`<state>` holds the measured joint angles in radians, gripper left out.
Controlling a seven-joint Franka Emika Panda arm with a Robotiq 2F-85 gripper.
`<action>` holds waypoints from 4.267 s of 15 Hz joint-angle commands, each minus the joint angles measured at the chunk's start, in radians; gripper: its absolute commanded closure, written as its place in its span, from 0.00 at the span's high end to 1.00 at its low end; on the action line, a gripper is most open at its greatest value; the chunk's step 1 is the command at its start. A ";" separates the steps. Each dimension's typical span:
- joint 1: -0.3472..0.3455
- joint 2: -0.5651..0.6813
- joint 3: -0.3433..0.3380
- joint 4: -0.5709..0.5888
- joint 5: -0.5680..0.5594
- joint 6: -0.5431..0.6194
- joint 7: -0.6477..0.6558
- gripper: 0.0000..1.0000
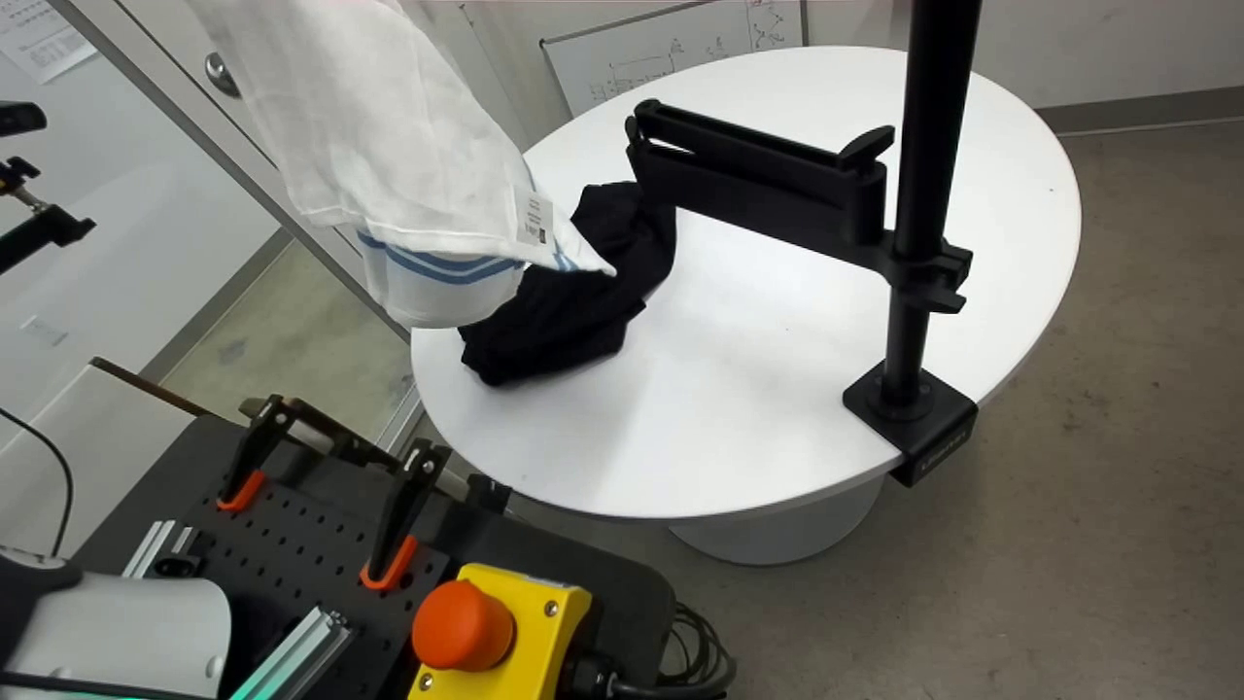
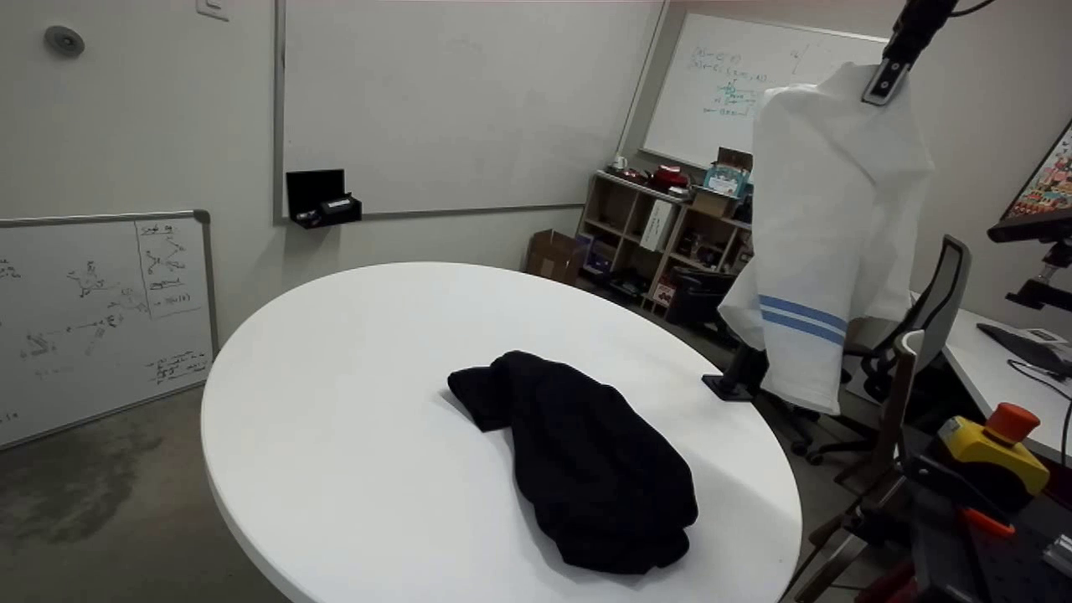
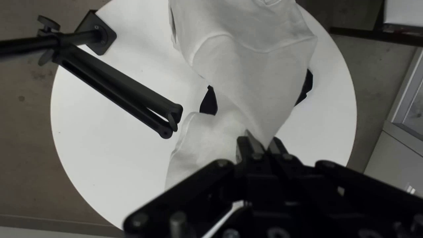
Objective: Hang and unhang the white cloth from the stand then hang up the black cloth
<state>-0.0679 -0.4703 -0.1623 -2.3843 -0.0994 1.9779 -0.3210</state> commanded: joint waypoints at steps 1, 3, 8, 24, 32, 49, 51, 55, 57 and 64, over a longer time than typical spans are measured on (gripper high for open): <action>-0.026 -0.039 -0.042 -0.004 0.000 -0.091 -0.042 0.01; -0.046 -0.026 -0.064 0.012 -0.003 -0.130 -0.040 0.01; -0.096 0.084 -0.118 0.084 -0.001 -0.155 -0.018 0.01; -0.137 0.591 -0.105 0.506 -0.009 -0.150 0.209 0.01; -0.143 0.869 -0.096 0.790 -0.024 -0.233 0.366 0.01; -0.175 1.273 -0.097 1.292 -0.023 -0.500 0.555 0.64; -0.169 1.289 -0.096 1.315 -0.028 -0.509 0.562 0.80; -0.164 1.286 -0.084 1.323 -0.025 -0.500 0.550 1.00; -0.151 1.232 -0.075 1.265 0.003 -0.462 0.514 1.00; -0.123 1.012 -0.015 1.009 0.002 -0.332 0.456 1.00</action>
<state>-0.2052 0.6734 -0.1893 -1.1946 -0.0967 1.5526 0.1634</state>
